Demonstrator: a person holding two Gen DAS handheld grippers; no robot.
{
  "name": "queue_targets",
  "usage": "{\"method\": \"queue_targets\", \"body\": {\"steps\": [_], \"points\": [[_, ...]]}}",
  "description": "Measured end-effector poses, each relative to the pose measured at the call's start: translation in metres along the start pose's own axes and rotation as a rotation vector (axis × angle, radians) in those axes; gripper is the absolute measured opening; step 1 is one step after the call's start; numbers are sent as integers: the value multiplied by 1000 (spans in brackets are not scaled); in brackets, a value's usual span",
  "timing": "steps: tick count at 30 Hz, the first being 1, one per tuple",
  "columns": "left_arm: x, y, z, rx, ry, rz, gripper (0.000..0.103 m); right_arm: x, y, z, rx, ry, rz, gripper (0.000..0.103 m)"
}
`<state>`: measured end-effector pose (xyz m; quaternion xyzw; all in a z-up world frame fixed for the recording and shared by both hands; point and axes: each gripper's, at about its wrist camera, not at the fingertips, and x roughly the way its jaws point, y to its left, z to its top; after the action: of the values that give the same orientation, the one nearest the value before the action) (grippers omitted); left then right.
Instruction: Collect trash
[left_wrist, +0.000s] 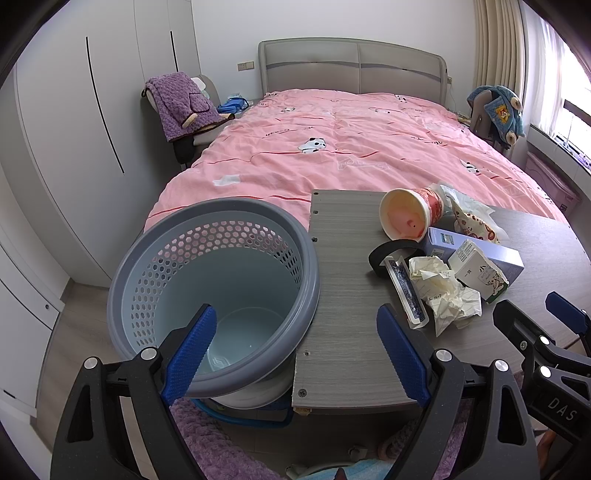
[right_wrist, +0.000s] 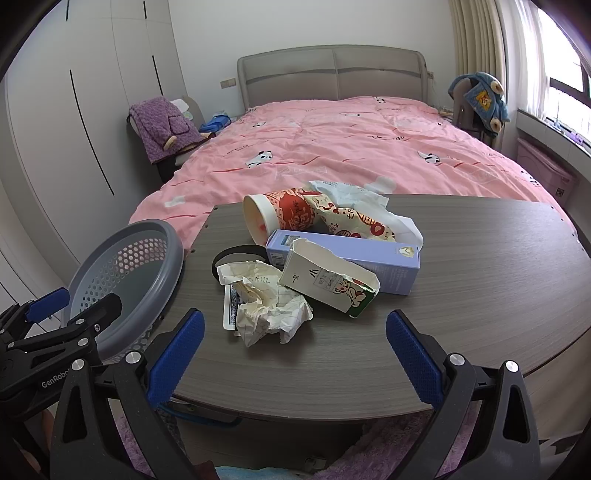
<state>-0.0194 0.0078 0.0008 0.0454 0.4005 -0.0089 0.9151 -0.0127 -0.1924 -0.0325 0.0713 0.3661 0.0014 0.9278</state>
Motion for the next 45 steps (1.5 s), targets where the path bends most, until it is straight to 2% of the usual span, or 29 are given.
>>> {"method": "queue_targets", "body": {"steps": [15,28,38,45], "points": [[0,-1,-1,2,0,-4,84,2,-3,-1,8,7,3,97],[15,-11,-5,23,38,-22,85,15,-42,-3,56,26,-27,97],[27,-15,0,19,55,-9,85,38,-54,-1,111,59,7,97],[29,-6,7,-5,39,10,84,57,-46,2,186,68,38,97]]}}
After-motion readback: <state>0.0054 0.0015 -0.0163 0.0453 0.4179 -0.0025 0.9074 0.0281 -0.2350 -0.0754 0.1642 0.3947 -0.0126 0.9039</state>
